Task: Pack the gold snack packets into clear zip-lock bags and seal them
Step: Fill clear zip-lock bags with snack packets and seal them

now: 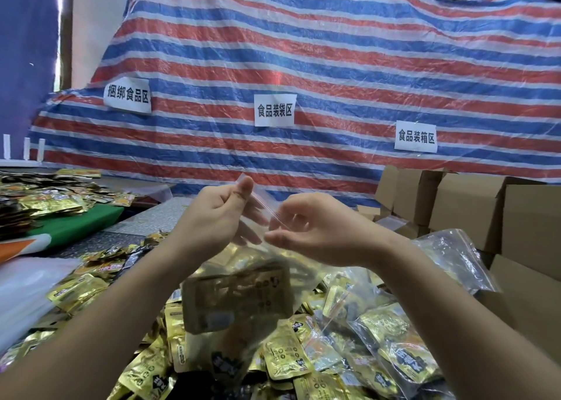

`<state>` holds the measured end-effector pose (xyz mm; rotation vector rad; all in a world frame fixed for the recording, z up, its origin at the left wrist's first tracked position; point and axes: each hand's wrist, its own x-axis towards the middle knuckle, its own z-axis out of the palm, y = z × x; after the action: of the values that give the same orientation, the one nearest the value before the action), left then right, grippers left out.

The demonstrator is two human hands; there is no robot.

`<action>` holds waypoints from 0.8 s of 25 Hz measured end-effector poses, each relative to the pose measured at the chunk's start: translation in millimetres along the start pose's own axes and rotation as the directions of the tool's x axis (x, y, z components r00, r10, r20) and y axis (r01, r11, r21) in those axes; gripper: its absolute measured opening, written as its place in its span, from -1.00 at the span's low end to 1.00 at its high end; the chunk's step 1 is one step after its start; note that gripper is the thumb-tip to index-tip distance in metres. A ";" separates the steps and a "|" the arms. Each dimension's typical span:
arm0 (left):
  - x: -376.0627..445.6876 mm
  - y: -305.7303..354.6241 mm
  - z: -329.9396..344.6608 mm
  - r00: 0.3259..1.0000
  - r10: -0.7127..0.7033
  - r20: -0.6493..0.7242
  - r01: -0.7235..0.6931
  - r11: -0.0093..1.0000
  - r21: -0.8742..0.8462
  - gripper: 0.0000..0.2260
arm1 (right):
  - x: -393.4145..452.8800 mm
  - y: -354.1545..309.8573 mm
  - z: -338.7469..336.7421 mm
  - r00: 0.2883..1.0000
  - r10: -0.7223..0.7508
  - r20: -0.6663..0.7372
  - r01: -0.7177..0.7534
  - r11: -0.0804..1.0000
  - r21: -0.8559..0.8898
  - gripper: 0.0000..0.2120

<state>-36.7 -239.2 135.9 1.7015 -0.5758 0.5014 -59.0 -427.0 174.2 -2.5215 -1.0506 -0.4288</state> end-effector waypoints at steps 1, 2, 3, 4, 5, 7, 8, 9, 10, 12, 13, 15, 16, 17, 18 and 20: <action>0.3 1.6 0.7 1.000 0.007 0.006 -0.007 1.000 0.000 -0.51 | 0.3 2.7 -1.5 1.000 0.013 -0.010 -0.013 1.000 -0.006 -0.77; 0.9 2.0 1.8 1.000 0.012 0.013 -0.012 1.000 -0.002 -0.51 | -0.9 5.4 -1.5 0.999 0.031 -0.026 -0.030 0.999 0.027 -0.86; 0.8 1.4 2.8 1.000 0.016 0.018 -0.016 1.000 -0.011 -0.51 | -2.7 8.3 0.1 0.998 0.039 -0.049 -0.036 0.997 0.070 -0.90; 0.4 -0.1 3.3 1.000 0.015 0.020 -0.014 1.000 -0.026 -0.52 | -5.0 10.4 1.9 0.996 0.044 -0.081 -0.035 0.993 0.110 -0.91; -0.7 -2.2 3.5 1.000 0.006 0.017 -0.005 0.999 -0.047 -0.54 | -7.2 12.4 3.8 0.992 0.048 -0.115 -0.032 0.990 0.137 -0.92; -2.8 -8.2 2.4 1.000 -0.024 0.004 0.024 0.996 -0.084 -0.61 | -10.2 15.5 7.3 0.986 0.066 -0.156 -0.041 0.987 0.157 -0.93; -4.0 -10.9 2.2 0.999 -0.039 -0.004 0.039 0.995 -0.087 -0.65 | -11.2 16.8 8.7 0.983 0.080 -0.163 -0.054 0.986 0.159 -0.93; -5.1 -12.5 2.7 0.999 -0.052 -0.011 0.051 0.995 -0.089 -0.67 | -11.6 17.8 9.4 0.981 0.092 -0.168 -0.065 0.985 0.158 -0.93; -5.9 -13.6 3.2 0.998 -0.057 -0.019 0.055 0.993 -0.101 -0.69 | -12.0 18.4 9.4 0.980 0.094 -0.175 -0.067 0.986 0.155 -0.92; -4.9 -12.6 5.1 0.997 -0.057 -0.042 0.050 0.987 -0.156 -0.71 | -11.9 17.9 5.9 0.978 0.071 -0.197 -0.043 0.988 0.145 -0.91; -4.0 -10.9 5.9 0.997 -0.050 -0.054 0.039 0.981 -0.187 -0.72 | -11.8 17.3 3.2 0.977 0.053 -0.208 -0.022 0.989 0.149 -0.90; -2.0 -8.9 8.4 0.996 -0.023 -0.086 0.003 0.974 -0.228 -0.75 | -11.2 18.1 -1.6 0.972 0.031 -0.232 0.008 0.986 0.166 -0.90; -1.7 -9.6 10.7 0.993 -0.008 -0.116 -0.019 0.974 -0.228 -0.77 | -10.5 18.8 -2.4 0.968 0.039 -0.247 0.004 0.985 0.172 -0.89; -1.9 -11.5 13.7 0.989 0.001 -0.148 -0.034 0.976 -0.216 -0.78 | -9.9 20.1 -1.6 0.963 0.068 -0.260 -0.020 0.983 0.185 -0.87; -2.8 -14.4 16.9 0.985 0.005 -0.175 -0.040 0.979 -0.200 -0.77 | -9.2 22.0 0.5 0.958 0.113 -0.265 -0.056 0.975 0.214 -0.84; -3.7 -19.7 22.7 0.982 -0.001 -0.191 -0.034 0.983 -0.182 -0.76 | -6.8 25.3 7.1 0.945 0.214 -0.248 -0.141 0.950 0.279 -0.78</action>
<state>-26.8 -257.8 114.1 1.4548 -0.4828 0.5971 -44.3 -444.4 159.5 -2.2226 -0.7132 -0.5351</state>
